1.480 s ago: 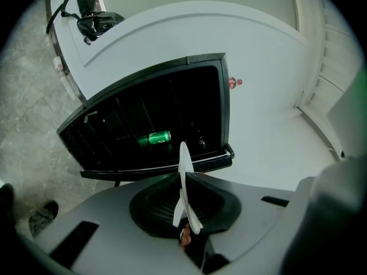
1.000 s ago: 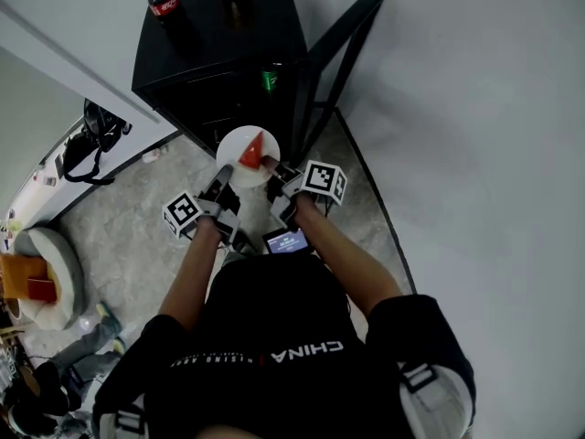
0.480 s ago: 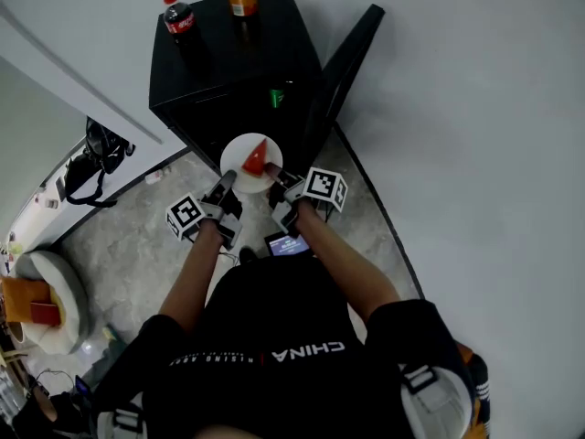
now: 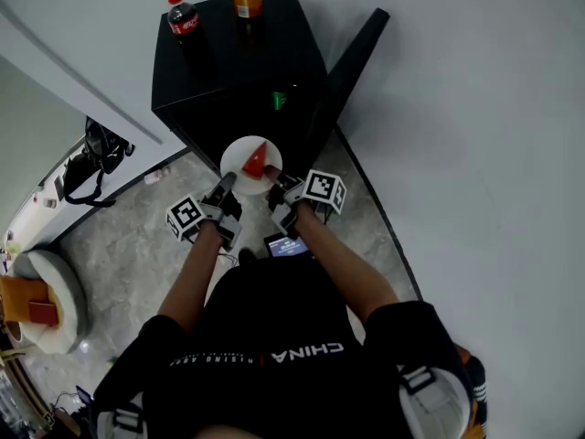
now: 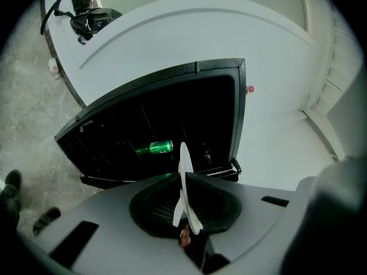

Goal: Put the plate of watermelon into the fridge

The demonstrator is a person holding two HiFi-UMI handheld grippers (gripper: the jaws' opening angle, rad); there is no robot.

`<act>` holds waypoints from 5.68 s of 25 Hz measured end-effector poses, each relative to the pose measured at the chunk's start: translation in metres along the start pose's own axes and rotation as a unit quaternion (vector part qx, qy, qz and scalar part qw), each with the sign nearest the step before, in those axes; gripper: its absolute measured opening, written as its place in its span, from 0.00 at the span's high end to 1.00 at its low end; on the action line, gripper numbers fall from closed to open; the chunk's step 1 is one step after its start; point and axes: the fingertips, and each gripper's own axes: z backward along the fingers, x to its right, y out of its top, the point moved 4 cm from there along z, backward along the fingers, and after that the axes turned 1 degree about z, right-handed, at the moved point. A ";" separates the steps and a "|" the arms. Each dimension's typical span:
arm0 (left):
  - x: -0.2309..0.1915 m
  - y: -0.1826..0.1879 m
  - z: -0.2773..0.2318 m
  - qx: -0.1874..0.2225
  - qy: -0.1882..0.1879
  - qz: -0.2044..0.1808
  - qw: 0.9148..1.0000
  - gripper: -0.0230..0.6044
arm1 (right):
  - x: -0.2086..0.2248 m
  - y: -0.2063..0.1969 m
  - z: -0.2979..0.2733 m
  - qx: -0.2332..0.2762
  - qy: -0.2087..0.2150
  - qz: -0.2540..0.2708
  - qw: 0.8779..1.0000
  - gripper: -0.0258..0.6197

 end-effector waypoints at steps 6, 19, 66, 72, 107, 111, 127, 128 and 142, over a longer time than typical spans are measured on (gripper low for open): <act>-0.004 0.005 -0.010 0.005 0.000 0.004 1.000 0.91 | 0.006 0.009 -0.008 0.002 0.005 -0.013 1.000 0.91; -0.022 0.028 -0.045 0.026 -0.010 -0.016 0.999 0.91 | 0.025 0.038 -0.042 0.004 -0.013 -0.020 1.000 0.91; -0.164 0.037 -0.099 -0.014 0.021 0.018 1.000 0.90 | 0.168 0.098 -0.198 0.097 -0.074 -0.056 0.991 0.91; -0.193 0.045 -0.120 -0.055 0.090 -0.068 0.992 0.90 | 0.166 0.102 -0.202 0.074 -0.089 -0.030 0.993 0.91; -0.194 0.104 -0.170 0.017 0.163 -0.135 0.977 0.91 | 0.159 0.077 -0.204 -0.248 -0.170 0.342 0.890 0.75; -0.191 0.107 -0.170 0.018 0.169 -0.153 0.973 0.91 | 0.155 0.082 -0.195 -0.229 -0.190 0.378 0.877 0.75; -0.188 0.100 -0.188 -0.075 0.229 -0.329 0.913 0.91 | 0.151 0.117 -0.205 -0.159 -0.234 0.466 0.838 0.91; -0.188 0.101 -0.190 -0.079 0.231 -0.336 0.910 0.91 | 0.150 0.115 -0.208 -0.160 -0.231 0.466 0.839 0.91; -0.158 0.084 -0.187 -0.186 0.192 -0.463 0.845 0.92 | 0.126 0.097 -0.212 -0.195 -0.189 0.467 0.842 0.91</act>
